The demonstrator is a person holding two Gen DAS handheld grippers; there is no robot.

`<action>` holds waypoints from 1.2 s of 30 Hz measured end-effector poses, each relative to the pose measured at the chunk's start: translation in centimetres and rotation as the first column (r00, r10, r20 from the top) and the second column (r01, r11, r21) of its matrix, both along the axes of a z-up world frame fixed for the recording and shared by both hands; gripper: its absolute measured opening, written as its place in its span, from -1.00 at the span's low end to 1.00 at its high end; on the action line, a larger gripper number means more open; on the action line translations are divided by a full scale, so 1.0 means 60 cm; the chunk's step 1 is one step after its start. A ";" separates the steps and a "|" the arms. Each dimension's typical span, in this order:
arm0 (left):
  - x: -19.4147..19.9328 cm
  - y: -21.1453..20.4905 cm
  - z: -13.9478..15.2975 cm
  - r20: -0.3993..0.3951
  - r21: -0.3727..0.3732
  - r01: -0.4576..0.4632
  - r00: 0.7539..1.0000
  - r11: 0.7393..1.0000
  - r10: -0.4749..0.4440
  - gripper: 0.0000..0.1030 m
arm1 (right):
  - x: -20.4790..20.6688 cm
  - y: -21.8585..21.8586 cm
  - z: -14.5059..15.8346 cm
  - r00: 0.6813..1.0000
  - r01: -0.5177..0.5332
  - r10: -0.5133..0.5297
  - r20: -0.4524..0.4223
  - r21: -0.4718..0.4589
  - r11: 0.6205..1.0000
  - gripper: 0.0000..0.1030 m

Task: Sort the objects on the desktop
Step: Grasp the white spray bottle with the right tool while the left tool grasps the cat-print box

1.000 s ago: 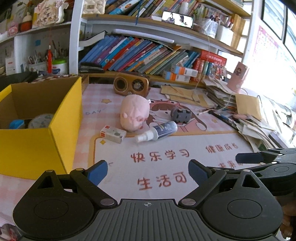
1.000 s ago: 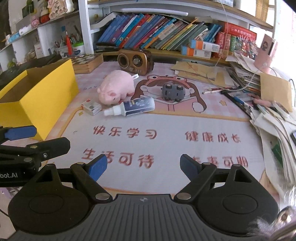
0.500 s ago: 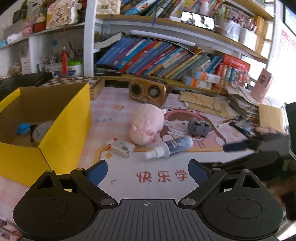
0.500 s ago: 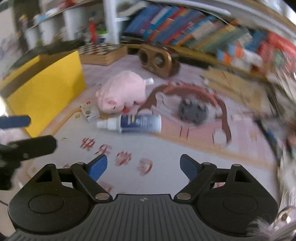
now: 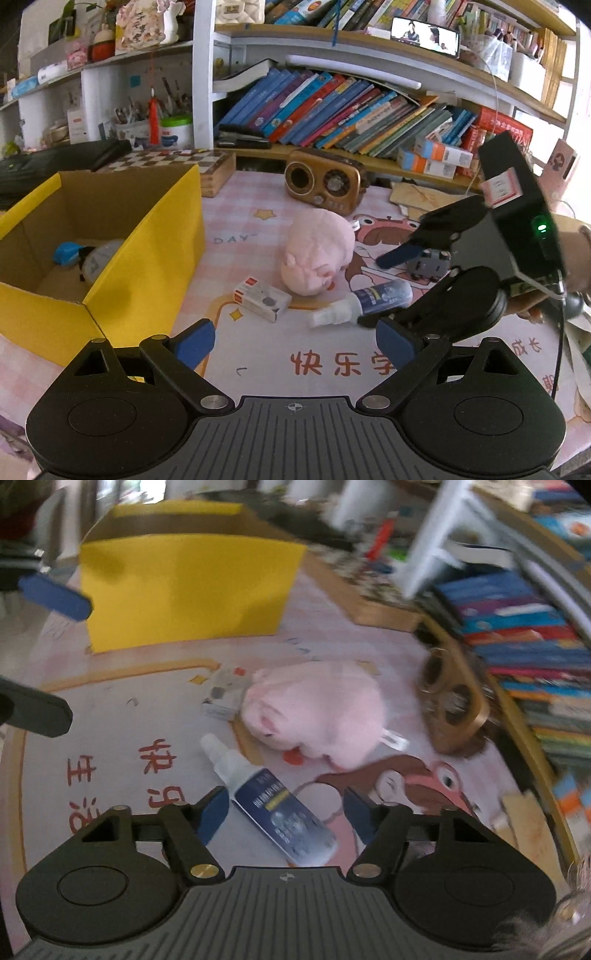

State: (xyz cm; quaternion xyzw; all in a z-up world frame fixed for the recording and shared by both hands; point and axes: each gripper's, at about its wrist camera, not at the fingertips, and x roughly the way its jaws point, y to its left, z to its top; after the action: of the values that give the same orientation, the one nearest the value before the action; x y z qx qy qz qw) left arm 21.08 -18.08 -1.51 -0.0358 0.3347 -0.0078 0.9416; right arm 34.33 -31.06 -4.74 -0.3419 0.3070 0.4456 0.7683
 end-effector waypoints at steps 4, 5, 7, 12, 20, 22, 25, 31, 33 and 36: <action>0.006 0.001 -0.002 -0.007 -0.008 -0.015 1.000 1.000 0.015 0.86 | 0.010 0.027 -0.022 0.992 -0.120 0.116 -0.053 -0.079 0.990 0.03; 0.009 0.002 -0.003 -0.010 -0.011 -0.017 1.000 1.000 0.017 0.86 | 0.012 0.028 -0.024 0.991 -0.126 0.122 -0.055 -0.081 0.989 0.00; 0.016 0.002 -0.007 -0.014 -0.017 -0.016 1.000 1.000 0.016 0.86 | 0.023 0.025 -0.022 0.989 -0.107 0.099 -0.106 -0.071 0.992 -0.06; 0.047 -0.003 -0.020 -0.016 -0.015 -0.003 1.000 1.000 0.003 0.86 | 0.034 -0.013 -0.015 0.977 -0.003 -0.013 -0.214 -0.077 0.997 -0.41; 0.120 -0.001 -0.069 -0.062 0.036 -0.005 0.998 0.999 0.007 0.83 | 0.019 -0.109 -0.015 0.861 0.369 -0.343 -0.376 -0.002 0.929 -0.41; 0.136 0.003 -0.081 -0.077 0.052 -0.011 0.997 0.999 0.015 0.82 | 0.000 -0.116 -0.017 0.853 0.398 -0.365 -0.373 0.013 0.917 -0.41; 0.155 0.008 -0.095 -0.089 0.065 -0.013 0.996 0.998 0.019 0.76 | -0.028 -0.121 -0.017 0.853 0.416 -0.378 -0.361 0.031 0.909 -0.41; 0.184 0.016 -0.115 -0.104 0.092 -0.015 0.994 0.996 0.025 0.66 | -0.044 -0.120 -0.018 0.815 0.489 -0.428 -0.391 0.069 0.869 -0.40; 0.190 0.018 -0.122 -0.115 0.103 -0.008 0.993 0.995 0.019 0.62 | -0.048 -0.121 -0.020 0.807 0.504 -0.437 -0.396 0.077 0.860 -0.40; 0.192 0.019 -0.123 -0.107 0.089 -0.007 0.994 0.996 0.017 0.50 | -0.054 -0.124 -0.019 0.799 0.516 -0.444 -0.404 0.084 0.852 -0.40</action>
State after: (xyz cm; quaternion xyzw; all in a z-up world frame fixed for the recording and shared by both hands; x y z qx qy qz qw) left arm 32.57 -16.94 -8.91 0.0037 0.3847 0.0146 0.9229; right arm 31.12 -38.51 -5.89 -0.0872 0.4790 0.3186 0.8133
